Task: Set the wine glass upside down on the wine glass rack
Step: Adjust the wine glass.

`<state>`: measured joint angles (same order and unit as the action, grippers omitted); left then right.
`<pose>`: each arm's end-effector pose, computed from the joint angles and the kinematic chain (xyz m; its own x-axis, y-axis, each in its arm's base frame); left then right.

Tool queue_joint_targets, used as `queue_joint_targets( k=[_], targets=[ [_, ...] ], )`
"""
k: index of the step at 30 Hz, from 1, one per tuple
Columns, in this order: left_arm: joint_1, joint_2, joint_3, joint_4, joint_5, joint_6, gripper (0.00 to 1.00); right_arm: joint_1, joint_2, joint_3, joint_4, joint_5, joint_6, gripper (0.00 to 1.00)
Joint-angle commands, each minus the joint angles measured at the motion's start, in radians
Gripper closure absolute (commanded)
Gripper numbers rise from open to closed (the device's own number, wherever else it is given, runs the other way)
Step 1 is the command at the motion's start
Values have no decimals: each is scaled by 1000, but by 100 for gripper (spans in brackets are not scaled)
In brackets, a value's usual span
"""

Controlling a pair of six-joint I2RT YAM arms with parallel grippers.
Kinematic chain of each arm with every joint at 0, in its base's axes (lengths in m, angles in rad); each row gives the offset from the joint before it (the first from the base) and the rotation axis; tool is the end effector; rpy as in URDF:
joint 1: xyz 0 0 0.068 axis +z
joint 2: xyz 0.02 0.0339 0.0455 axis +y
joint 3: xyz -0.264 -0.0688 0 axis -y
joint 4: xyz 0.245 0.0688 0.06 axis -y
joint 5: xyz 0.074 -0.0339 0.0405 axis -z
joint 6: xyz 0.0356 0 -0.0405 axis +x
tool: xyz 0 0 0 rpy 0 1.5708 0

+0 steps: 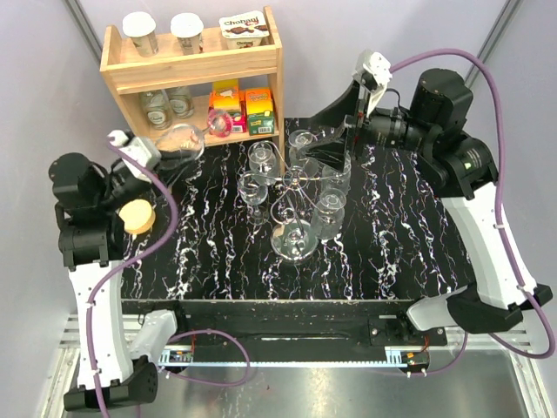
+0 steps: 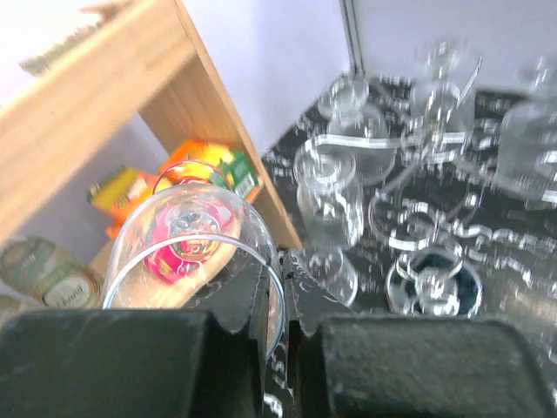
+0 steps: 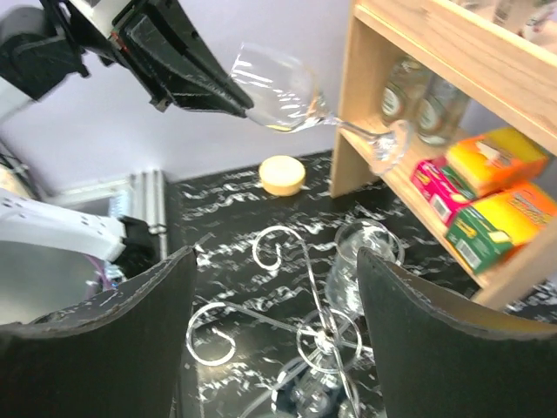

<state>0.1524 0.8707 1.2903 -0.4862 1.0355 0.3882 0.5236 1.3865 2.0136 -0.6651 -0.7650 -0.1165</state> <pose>0.1442 -0.0088 0.4639 0.2309 0.2308 -0.9452 0.7384 0.5911 0.3247 0.1907 0.1386 0.5616 0.0789 -0.0513 -0.9956 -0.9573 0.2746 -0.0900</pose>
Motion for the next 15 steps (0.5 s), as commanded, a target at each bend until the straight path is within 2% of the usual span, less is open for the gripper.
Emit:
queue_joint_targets(
  k=[1, 3, 6, 9, 11, 15],
  targets=[
    [4, 22, 87, 540, 63, -492, 100, -2, 58, 20, 165, -137, 257, 22],
    [-4, 37, 96, 708, 67, -700, 100, -2, 72, 8, 212, -166, 328, 23],
    [-36, 39, 75, 962, 57, -874, 100, -2, 80, -12, 298, -194, 435, 23],
    [-71, 50, 50, 1193, 25, -978, 100, -2, 83, -52, 406, -212, 573, 24],
    [-94, 68, 69, 1200, -8, -961, 100, -2, 88, -73, 473, -217, 636, 25],
    [-178, 103, 121, 1059, -20, -829, 100, -4, 100, -96, 565, -221, 733, 26]
  ],
)
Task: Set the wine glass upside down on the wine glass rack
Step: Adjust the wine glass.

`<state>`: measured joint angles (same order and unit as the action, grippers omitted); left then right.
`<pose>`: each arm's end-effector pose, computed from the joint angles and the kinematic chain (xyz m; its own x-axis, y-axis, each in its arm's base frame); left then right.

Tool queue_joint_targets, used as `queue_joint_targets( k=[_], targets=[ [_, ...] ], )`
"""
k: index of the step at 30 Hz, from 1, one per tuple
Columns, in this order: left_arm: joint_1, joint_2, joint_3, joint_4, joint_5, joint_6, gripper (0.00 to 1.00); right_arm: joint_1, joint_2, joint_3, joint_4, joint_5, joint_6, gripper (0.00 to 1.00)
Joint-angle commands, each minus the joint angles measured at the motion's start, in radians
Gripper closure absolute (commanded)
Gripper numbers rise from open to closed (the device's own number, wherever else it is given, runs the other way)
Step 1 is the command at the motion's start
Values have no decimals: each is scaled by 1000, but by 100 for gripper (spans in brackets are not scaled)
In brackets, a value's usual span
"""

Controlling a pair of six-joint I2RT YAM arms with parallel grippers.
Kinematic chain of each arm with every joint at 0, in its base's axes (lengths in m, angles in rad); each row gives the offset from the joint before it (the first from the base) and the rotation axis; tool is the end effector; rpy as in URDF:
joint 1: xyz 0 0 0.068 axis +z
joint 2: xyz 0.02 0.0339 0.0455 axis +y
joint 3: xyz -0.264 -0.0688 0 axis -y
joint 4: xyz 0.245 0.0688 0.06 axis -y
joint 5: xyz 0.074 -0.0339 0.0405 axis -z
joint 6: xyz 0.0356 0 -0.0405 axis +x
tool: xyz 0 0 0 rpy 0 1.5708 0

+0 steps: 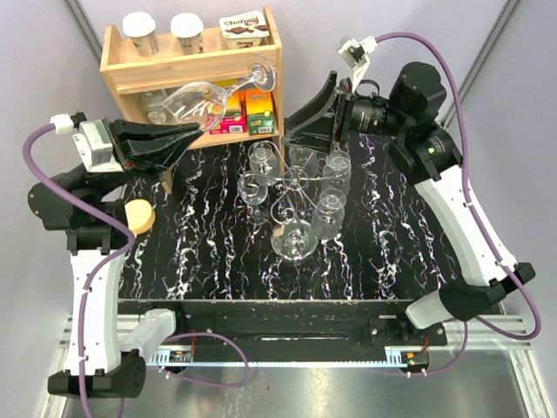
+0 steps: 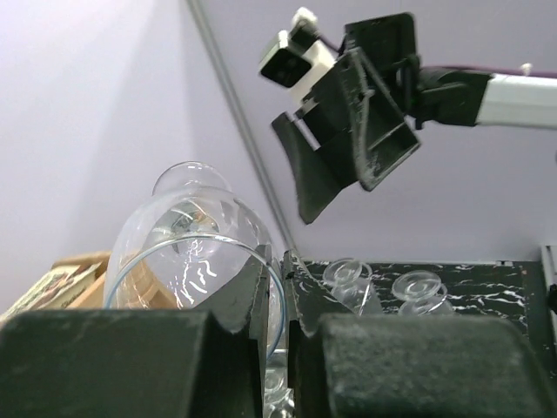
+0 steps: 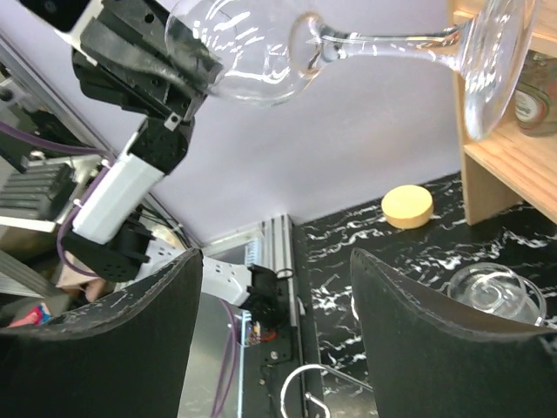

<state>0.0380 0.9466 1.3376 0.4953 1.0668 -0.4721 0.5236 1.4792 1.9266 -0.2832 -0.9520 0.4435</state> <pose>0.1281 -0.0263 0.5472 0.4462 -0.2028 -0.8716 0.8285 0.4619 0.3167 0.2316 0.1672 0.5520 -0.2952 0.1170 -0.9482 -0.9513 0.0557 0.3031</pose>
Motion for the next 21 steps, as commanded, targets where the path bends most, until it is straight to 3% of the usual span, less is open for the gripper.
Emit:
queue_joint_targets(
  k=[1, 3, 7, 13, 21],
  targets=[
    [-88, 38, 86, 28, -51, 49, 100, -2, 15, -11, 209, -36, 193, 27],
    [-124, 58, 92, -9, -50, 44, 100, -2, 32, -20, 274, -34, 250, 29],
    [-158, 76, 66, 21, -59, 1, 100, -2, 62, -109, 599, -31, 417, 30],
    [-158, 96, 89, 12, -82, -10, 100, -2, 121, -175, 789, -2, 504, 31],
    [-185, 115, 106, 38, -67, -11, 100, 13, 191, -104, 788, 58, 554, 33]
  ],
)
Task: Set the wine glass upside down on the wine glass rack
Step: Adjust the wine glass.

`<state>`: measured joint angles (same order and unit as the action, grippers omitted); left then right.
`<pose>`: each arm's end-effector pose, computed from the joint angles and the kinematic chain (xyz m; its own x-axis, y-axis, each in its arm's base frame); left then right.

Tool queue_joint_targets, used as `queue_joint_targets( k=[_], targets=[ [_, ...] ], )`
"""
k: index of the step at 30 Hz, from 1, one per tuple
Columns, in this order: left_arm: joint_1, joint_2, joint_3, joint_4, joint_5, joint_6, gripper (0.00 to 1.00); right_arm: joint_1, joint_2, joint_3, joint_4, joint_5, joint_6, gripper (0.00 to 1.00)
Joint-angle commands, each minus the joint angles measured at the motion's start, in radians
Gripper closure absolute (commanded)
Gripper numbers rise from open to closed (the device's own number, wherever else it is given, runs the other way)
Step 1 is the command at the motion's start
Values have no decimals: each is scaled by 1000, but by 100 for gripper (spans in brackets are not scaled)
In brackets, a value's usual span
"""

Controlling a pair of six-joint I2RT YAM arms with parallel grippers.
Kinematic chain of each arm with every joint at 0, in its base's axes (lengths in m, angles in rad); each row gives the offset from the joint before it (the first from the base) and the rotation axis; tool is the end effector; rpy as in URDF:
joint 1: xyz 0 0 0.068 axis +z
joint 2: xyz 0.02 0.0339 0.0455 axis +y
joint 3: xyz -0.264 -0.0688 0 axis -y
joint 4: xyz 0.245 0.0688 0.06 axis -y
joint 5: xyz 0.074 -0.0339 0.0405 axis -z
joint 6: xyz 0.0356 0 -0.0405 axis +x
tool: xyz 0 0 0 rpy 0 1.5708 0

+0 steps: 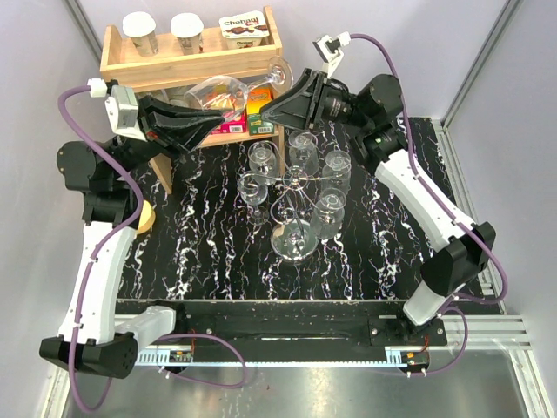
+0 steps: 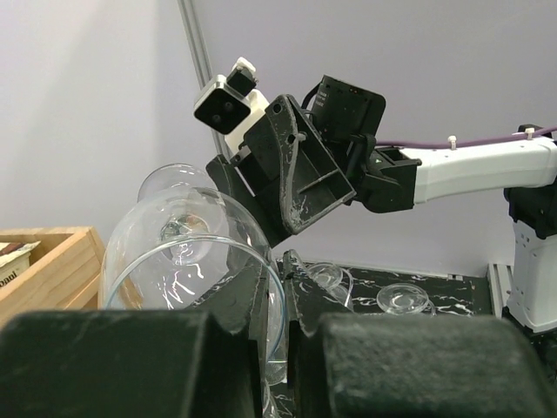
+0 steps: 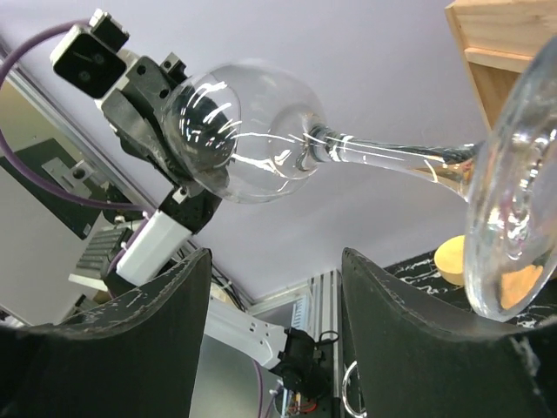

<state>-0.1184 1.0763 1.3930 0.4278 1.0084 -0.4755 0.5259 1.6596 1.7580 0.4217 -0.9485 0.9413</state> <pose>0.1724 -0.0508 0.5422 0.2866 -0.2799 -0.9163 0.9133 0.3688 0.1730 0.2999 0.2075 0.5073 -0.4764 0.2683 -0.8373 -0.8787 -0.1132 0.4637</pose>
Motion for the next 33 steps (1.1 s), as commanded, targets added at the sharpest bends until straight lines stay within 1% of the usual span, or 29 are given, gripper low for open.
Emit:
queue_joint_targets(
  k=[1, 5, 10, 16, 21, 25, 29, 33],
  targets=[
    [-36, -13, 49, 111, -5, -6, 100, 11, 18, 69, 84, 60, 63, 33],
    [-52, -7, 49, 117, 19, 6, 100, 16, 49, 86, 135, 68, 117, 33],
    [-79, -1, 55, 108, 71, 32, 100, 16, 84, 123, 137, 76, 140, 33],
    [-115, 11, 29, 86, 102, 74, 100, 16, 104, 152, 179, 65, 175, 33],
    [-119, 13, 8, 91, 93, 86, 100, 16, 97, 140, 290, 44, 241, 33],
    [-116, 13, 26, 91, 62, 84, 100, 16, 82, 117, 367, 21, 280, 34],
    [-118, 23, 54, 59, 49, 100, 100, 16, 71, 74, 504, 20, 356, 35],
    [-119, 25, 26, 42, 65, 117, 100, 16, 66, 81, 560, 27, 398, 36]
  ],
)
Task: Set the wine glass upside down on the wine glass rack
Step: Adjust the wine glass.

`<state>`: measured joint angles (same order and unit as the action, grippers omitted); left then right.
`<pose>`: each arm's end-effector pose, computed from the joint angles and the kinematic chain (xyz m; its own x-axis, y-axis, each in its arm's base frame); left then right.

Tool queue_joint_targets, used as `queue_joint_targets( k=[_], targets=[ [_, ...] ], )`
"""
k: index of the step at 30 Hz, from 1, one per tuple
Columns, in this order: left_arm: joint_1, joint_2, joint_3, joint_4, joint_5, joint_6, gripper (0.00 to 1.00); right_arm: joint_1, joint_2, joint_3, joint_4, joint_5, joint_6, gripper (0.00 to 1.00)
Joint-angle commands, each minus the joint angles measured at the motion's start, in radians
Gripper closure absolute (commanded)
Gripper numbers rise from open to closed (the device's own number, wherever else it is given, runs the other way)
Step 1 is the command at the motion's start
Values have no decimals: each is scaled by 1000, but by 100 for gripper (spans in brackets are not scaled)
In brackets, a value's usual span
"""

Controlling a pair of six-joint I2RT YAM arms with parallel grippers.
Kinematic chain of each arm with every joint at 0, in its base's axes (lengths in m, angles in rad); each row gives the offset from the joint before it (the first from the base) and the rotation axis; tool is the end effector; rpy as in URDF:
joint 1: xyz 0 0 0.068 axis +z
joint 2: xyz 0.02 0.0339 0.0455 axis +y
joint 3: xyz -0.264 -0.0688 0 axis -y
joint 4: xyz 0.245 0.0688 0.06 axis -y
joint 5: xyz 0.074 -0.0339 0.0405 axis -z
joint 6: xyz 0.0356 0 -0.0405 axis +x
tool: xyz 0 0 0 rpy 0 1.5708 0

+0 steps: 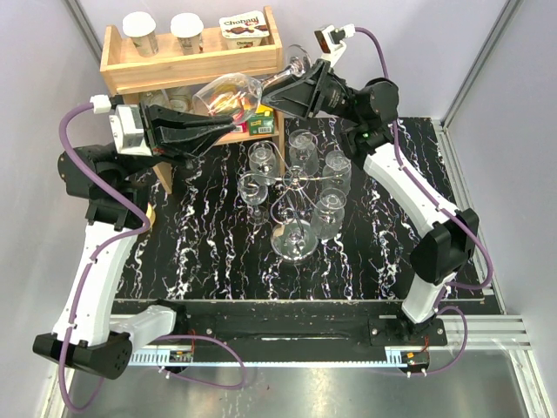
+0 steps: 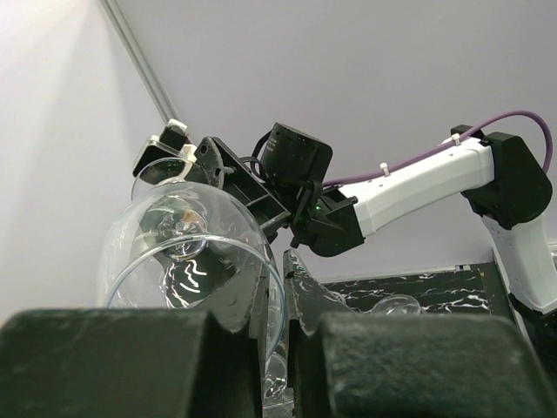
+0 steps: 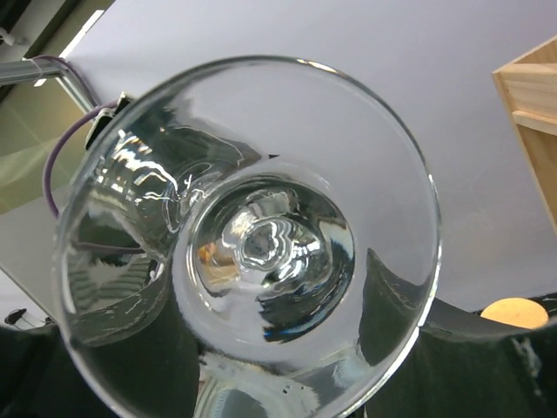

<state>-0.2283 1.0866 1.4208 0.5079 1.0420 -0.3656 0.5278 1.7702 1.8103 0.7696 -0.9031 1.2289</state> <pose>0.1587 -0.0684 0.5528 0.4376 -0.2868 -0.8522 0.8894 0.2770 0.3635 0.3150 0.2160 0.5116 -0.5249 0.3692 -0.7669 -0.8508 -0.2557 0.4592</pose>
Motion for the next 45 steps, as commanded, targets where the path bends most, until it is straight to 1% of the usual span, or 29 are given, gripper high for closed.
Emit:
queue_joint_targets(
  k=[1, 8, 16, 21, 24, 31, 35, 42, 45],
  targets=[
    [-11, 12, -19, -40, 35, 11, 100, 14, -43, 32, 220, -16, 118, 36],
    [-20, 10, -69, -52, 46, 45, 100, 14, -22, 47, 319, 10, 185, 37],
    [-28, 18, -123, -89, 30, 96, 100, 14, -21, 49, 367, 24, 228, 37],
    [-48, 38, -137, -129, 35, 157, 100, 14, -25, 40, 407, 44, 259, 40],
    [-57, 44, -141, -153, 33, 185, 100, 15, -25, 31, 415, 50, 262, 44],
    [-72, 55, -128, -213, 23, 229, 100, 31, -9, 26, 427, 50, 261, 46],
    [-80, 55, -141, -233, 10, 231, 100, 38, -5, 23, 430, 49, 250, 47],
    [-105, 65, -174, -267, 42, 244, 100, 44, -5, 27, 419, 38, 222, 48],
    [-117, 73, -175, -299, 52, 255, 100, 44, -9, 29, 405, 27, 204, 52]
  ],
)
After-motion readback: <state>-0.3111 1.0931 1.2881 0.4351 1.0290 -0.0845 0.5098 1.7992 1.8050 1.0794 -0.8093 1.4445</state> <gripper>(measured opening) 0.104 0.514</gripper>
